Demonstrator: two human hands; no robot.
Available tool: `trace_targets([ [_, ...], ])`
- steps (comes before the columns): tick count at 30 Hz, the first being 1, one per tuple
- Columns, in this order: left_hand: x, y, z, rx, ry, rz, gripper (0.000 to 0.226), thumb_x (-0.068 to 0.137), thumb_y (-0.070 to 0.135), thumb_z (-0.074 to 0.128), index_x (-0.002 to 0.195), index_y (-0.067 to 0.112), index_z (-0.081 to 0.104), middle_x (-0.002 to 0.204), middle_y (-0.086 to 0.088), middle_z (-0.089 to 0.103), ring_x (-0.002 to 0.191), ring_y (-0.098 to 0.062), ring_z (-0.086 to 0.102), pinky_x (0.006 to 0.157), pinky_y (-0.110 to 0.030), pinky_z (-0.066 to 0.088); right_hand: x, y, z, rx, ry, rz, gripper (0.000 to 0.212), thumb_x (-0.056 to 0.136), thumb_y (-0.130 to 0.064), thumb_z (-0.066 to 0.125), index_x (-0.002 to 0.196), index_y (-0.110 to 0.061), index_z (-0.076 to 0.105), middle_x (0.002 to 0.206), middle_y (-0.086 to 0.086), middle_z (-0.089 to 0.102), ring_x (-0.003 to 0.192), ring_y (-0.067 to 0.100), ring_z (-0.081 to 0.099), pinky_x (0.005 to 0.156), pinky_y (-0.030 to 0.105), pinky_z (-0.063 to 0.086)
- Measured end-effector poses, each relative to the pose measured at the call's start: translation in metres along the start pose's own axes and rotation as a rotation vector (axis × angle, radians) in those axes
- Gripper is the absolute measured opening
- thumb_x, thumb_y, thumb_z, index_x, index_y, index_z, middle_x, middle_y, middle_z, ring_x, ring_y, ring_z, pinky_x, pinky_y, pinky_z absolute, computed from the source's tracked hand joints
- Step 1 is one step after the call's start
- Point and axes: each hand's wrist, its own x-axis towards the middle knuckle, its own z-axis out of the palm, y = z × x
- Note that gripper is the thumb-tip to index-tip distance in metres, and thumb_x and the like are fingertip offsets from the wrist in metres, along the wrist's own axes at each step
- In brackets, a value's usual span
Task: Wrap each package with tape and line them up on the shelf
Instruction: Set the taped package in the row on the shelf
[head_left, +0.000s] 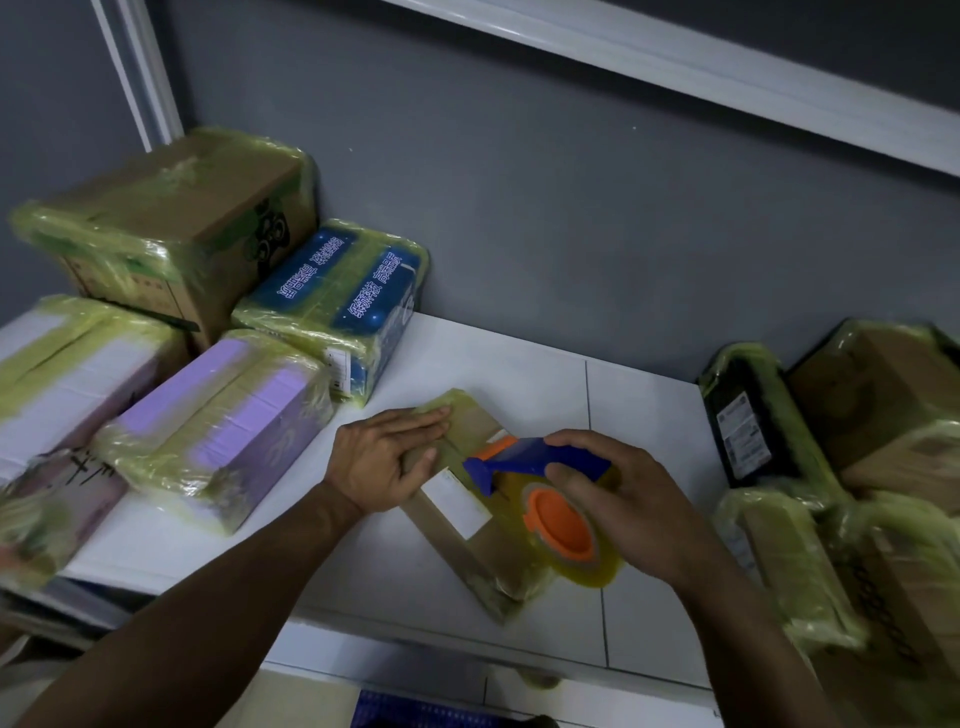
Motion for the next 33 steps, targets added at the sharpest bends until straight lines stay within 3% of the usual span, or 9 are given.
trace_targets([
  [6, 0.005, 0.0, 0.002, 0.04, -0.002, 0.074, 0.04, 0.092, 0.032, 0.049, 0.118, 0.019, 0.077, 0.13, 0.006, 0.068, 0.127, -0.022, 0.061, 0.099, -0.032, 0.052, -0.009, 0.008, -0.002, -0.02, -0.07, 0.023, 0.039, 0.092, -0.067, 0.059, 0.13, -0.064, 0.052, 0.121, -0.04, 0.058, 0.109, -0.015, 0.057, 0.076, 0.005, 0.05],
  [9, 0.01, -0.003, -0.002, 0.13, -0.052, 0.092, 0.042, 0.092, 0.03, 0.045, 0.117, 0.021, 0.078, 0.131, 0.009, 0.067, 0.132, -0.025, 0.057, 0.098, -0.038, 0.049, -0.003, 0.006, 0.001, -0.043, -0.074, 0.043, 0.03, 0.094, -0.062, 0.059, 0.124, -0.064, 0.054, 0.117, -0.035, 0.062, 0.105, -0.01, 0.06, 0.076, 0.01, 0.051],
  [13, 0.026, -0.006, -0.012, 0.228, -0.204, 0.042, 0.05, 0.097, 0.031, 0.032, 0.122, 0.024, 0.075, 0.138, 0.011, 0.062, 0.14, -0.027, 0.049, 0.108, -0.052, 0.04, 0.014, -0.002, 0.008, -0.06, -0.061, 0.066, 0.015, 0.094, -0.061, 0.06, 0.107, -0.067, 0.056, 0.112, -0.031, 0.061, 0.1, -0.005, 0.062, 0.073, 0.012, 0.049],
  [17, 0.033, 0.0, -0.016, 0.25, -0.327, -0.049, 0.059, 0.099, 0.04, 0.021, 0.136, 0.022, 0.064, 0.152, 0.01, 0.049, 0.152, -0.025, 0.028, 0.122, -0.051, 0.022, 0.029, -0.007, 0.014, -0.033, -0.005, 0.085, 0.018, 0.092, -0.059, 0.061, 0.11, -0.054, 0.063, 0.11, -0.027, 0.065, 0.098, -0.004, 0.063, 0.076, 0.017, 0.049],
  [21, 0.019, 0.018, -0.007, 0.14, -0.338, 0.035, 0.056, 0.096, 0.034, 0.031, 0.135, 0.016, 0.066, 0.147, 0.003, 0.056, 0.142, -0.022, 0.045, 0.121, -0.042, 0.026, 0.026, -0.002, 0.015, 0.016, -0.005, 0.078, 0.016, 0.093, -0.055, 0.064, 0.109, -0.054, 0.064, 0.105, -0.027, 0.068, 0.096, -0.007, 0.064, 0.081, 0.022, 0.054],
  [27, 0.008, 0.026, 0.001, 0.066, -0.226, -0.032, 0.051, 0.093, 0.031, 0.038, 0.132, 0.02, 0.069, 0.144, 0.006, 0.058, 0.138, -0.017, 0.051, 0.113, -0.034, 0.03, 0.019, -0.003, 0.019, 0.066, 0.041, 0.099, 0.021, 0.092, -0.059, 0.064, 0.11, -0.067, 0.055, 0.109, -0.033, 0.06, 0.101, -0.002, 0.062, 0.08, 0.022, 0.053],
  [31, 0.009, 0.029, 0.003, 0.046, -0.177, -0.059, 0.05, 0.09, 0.031, 0.039, 0.122, 0.019, 0.075, 0.136, 0.005, 0.065, 0.131, -0.019, 0.058, 0.109, -0.034, 0.034, 0.012, -0.003, 0.023, 0.1, 0.136, 0.098, 0.043, 0.081, -0.07, 0.064, 0.121, -0.057, 0.055, 0.115, -0.029, 0.059, 0.103, 0.001, 0.061, 0.072, 0.018, 0.05],
  [33, 0.009, 0.028, 0.003, 0.051, -0.181, -0.057, 0.051, 0.089, 0.031, 0.038, 0.123, 0.02, 0.075, 0.135, 0.005, 0.065, 0.131, -0.018, 0.058, 0.108, -0.035, 0.037, 0.01, -0.002, 0.021, 0.071, 0.135, 0.092, 0.042, 0.084, -0.069, 0.064, 0.123, -0.054, 0.056, 0.117, -0.028, 0.06, 0.105, 0.002, 0.061, 0.073, 0.018, 0.05],
])
